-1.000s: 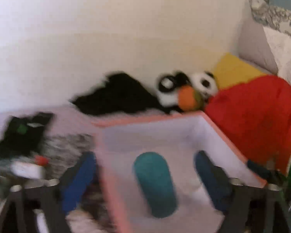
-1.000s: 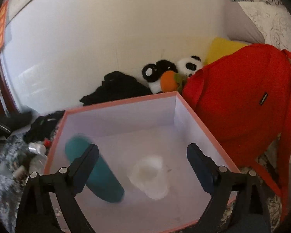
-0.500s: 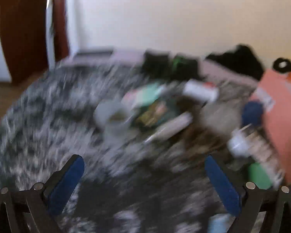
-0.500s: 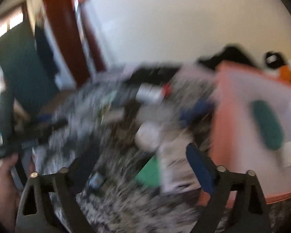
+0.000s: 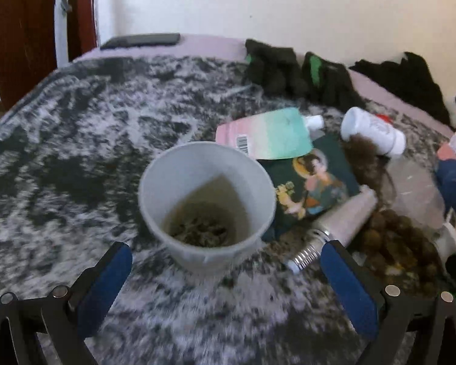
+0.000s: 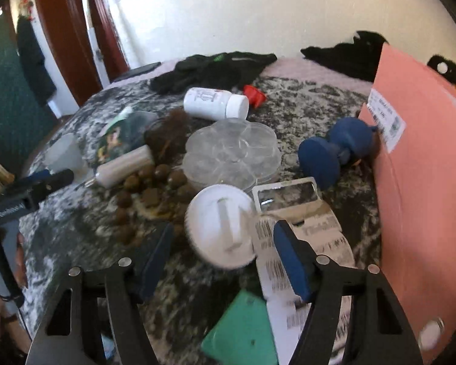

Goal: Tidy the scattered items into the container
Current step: 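Grasp the clear plastic cup with the left tool while the right tool grasps the white round lid, then carry the clear cup and white lid into the pink box and release both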

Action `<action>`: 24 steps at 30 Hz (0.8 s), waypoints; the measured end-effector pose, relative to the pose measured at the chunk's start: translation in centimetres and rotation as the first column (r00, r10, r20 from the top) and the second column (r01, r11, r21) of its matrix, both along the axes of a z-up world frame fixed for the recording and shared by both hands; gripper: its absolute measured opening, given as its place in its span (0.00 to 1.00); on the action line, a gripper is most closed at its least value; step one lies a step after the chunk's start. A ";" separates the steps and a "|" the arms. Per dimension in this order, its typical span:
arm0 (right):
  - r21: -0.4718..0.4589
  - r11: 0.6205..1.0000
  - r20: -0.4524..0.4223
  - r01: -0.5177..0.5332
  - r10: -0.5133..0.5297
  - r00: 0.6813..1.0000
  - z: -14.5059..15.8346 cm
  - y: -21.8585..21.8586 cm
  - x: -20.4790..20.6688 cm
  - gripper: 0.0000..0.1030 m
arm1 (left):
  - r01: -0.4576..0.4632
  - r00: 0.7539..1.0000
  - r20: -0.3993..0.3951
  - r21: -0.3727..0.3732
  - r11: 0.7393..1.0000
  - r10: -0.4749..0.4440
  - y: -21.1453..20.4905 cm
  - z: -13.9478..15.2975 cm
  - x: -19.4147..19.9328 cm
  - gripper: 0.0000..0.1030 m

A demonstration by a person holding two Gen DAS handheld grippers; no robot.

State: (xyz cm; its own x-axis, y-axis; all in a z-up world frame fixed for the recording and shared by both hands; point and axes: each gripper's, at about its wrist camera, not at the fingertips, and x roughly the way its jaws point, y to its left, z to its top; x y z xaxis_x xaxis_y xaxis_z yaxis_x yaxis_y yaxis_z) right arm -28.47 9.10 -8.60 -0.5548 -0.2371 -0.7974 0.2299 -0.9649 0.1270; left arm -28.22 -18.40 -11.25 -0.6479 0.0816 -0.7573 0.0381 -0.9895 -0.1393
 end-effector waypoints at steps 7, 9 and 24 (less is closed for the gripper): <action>0.080 0.996 -0.045 -0.027 0.031 0.998 -1.3 -1.6 -1.7 0.69 | -0.036 0.999 -0.026 0.037 0.999 0.037 -0.3 -0.2 -1.8 0.82; 0.076 0.996 -0.042 -0.044 0.047 0.998 -1.3 -1.6 -1.9 0.54 | -0.036 0.999 -0.015 0.019 0.999 0.037 -0.1 -0.3 -1.9 0.50; 0.006 0.999 -0.098 -0.039 0.039 0.994 3.4 -0.3 0.7 0.32 | -0.102 0.975 -0.213 -0.177 0.979 0.063 2.6 7.3 4.6 0.51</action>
State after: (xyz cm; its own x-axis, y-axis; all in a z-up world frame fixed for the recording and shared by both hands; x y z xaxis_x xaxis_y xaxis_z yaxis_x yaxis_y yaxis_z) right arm -27.80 8.79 -5.18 -0.6205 -0.2573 -0.7408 0.2785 -0.9554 0.0985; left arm -23.65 -15.78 -3.98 -0.7895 -0.1081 -0.6041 0.1108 -0.9933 0.0329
